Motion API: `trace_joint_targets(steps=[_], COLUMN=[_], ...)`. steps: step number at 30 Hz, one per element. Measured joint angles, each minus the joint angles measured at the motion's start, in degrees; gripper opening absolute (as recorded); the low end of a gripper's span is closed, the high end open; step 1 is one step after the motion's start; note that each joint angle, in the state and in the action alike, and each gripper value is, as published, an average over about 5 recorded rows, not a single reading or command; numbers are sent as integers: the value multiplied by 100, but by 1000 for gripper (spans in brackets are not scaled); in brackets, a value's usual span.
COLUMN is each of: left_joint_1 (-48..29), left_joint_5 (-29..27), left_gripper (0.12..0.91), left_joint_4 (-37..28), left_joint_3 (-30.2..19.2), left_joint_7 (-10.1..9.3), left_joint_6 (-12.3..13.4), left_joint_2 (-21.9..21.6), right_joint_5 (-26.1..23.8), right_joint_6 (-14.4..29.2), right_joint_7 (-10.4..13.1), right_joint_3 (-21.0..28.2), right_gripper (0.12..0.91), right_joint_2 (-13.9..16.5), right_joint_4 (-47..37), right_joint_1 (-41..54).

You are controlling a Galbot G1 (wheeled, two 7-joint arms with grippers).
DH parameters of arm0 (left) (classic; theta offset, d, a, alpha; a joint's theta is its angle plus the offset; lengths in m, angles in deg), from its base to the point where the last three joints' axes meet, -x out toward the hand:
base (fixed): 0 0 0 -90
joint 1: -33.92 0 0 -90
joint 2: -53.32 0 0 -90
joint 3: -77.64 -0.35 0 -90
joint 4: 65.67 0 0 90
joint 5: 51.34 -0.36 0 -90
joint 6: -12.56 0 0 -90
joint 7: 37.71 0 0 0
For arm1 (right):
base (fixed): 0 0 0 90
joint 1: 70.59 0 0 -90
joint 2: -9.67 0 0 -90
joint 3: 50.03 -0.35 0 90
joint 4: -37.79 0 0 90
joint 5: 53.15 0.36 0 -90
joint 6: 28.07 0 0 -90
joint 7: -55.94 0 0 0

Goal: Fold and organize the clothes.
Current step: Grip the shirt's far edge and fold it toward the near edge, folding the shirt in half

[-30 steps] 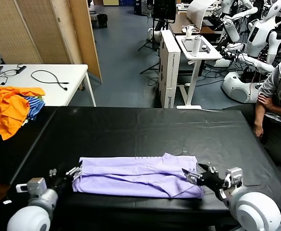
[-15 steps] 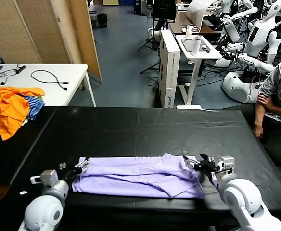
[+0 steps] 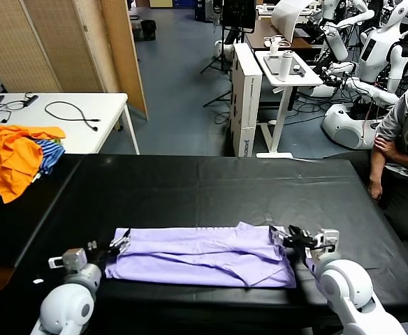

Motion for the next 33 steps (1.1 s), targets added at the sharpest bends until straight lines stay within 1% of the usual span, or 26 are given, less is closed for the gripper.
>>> trace_joint_targets(steps=[1,2,4,5,6,7,8,9,10,12,13,18,21,25,26,28,29,31,32,33], left_joint_1=[11,21,42,49,51,51,45,37,26,-1,-17,-133,-249,-359,-366,-363,-357,-338,-324,-310], left_joint_5=[-9,-14,-42,-63,-87,-109,-127,-140,-148,-166,-181,-245,-218,-162,-156,-161,-174,-195,-191,-167], left_gripper=[820,769,643,586,511,454,397,322,265,186,167,155,155,155,168,230,280,405,462,519], left_joint_4=[10,21,40,45,45,42,35,25,13,-11,-24,-128,-234,-321,-326,-324,-319,-297,-280,-259], left_joint_3=[-3,-6,-18,-25,-31,-36,-38,-40,-40,-44,-48,-79,-91,-107,-107,-94,-81,-45,-22,2], left_joint_7=[12,25,75,104,132,156,170,180,186,194,197,205,189,180,182,180,177,166,159,152], left_joint_6=[-2,-4,-2,1,4,8,11,14,17,23,28,72,119,228,243,251,249,234,224,210], left_joint_2=[2,5,9,9,8,6,3,1,0,3,7,18,-4,-67,-84,-120,-140,-184,-209,-235], right_joint_5=[-19,-39,-73,-85,-97,-113,-132,-150,-168,-188,-190,-152,-12,166,184,211,232,280,299,311], right_joint_6=[3,7,17,23,33,46,66,89,117,192,247,578,612,548,552,587,605,627,630,630], right_joint_7=[-3,-6,-12,-19,-27,-38,-49,-58,-63,-59,-52,-34,-46,-189,-243,-331,-360,-387,-390,-390], right_joint_3=[5,11,18,20,21,23,25,27,30,41,53,172,231,206,184,133,106,54,30,5], right_gripper=[470,413,285,233,198,167,154,155,156,157,157,156,156,156,156,174,201,293,349,425], right_joint_2=[-7,-14,-27,-32,-35,-38,-41,-44,-51,-70,-83,-119,-84,7,28,63,78,110,130,152], right_joint_4=[-6,-15,-35,-43,-49,-53,-59,-67,-79,-114,-137,-315,-430,-463,-448,-397,-362,-281,-233,-179], right_joint_1=[2,6,13,15,14,11,8,5,6,22,39,203,328,408,406,387,372,336,313,286])
